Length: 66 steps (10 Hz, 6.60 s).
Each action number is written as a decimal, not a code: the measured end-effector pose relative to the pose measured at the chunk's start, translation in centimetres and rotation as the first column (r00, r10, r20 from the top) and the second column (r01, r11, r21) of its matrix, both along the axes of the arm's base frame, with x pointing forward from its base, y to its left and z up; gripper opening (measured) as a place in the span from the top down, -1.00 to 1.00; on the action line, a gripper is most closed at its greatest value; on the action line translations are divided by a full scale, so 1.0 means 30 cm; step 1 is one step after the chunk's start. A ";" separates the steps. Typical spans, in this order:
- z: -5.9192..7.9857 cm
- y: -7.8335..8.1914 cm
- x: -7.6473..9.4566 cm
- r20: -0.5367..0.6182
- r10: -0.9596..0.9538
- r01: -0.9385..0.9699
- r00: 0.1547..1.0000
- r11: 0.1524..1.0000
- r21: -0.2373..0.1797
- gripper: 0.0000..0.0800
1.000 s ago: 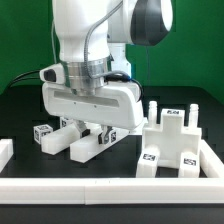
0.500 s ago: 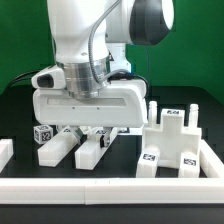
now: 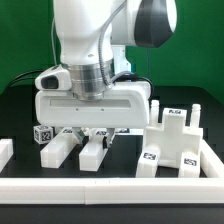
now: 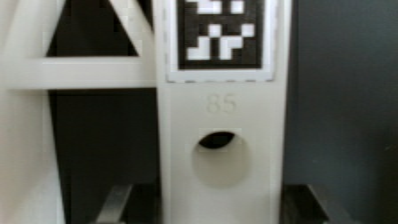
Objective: Assemble chair
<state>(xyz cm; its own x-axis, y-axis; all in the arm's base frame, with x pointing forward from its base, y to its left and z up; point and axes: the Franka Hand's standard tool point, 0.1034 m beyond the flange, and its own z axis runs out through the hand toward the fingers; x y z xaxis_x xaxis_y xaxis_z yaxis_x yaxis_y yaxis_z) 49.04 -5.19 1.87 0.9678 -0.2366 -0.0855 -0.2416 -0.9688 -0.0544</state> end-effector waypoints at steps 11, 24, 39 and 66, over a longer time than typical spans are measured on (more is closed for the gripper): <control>0.067 -0.054 -0.026 0.215 -0.013 0.038 0.977 0.993 -0.110 -0.62; 0.020 0.019 -0.088 0.365 0.180 -0.088 0.913 0.963 -0.255 -0.62; -0.032 0.015 -0.101 0.309 0.175 -0.108 0.935 0.969 -0.221 0.28; 0.219 -0.064 0.025 -0.810 0.219 -0.047 0.545 0.972 0.231 0.28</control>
Offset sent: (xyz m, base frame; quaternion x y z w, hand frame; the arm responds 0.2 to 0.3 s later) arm 0.0000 0.0000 0.0000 0.0000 0.0000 0.0000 1.0000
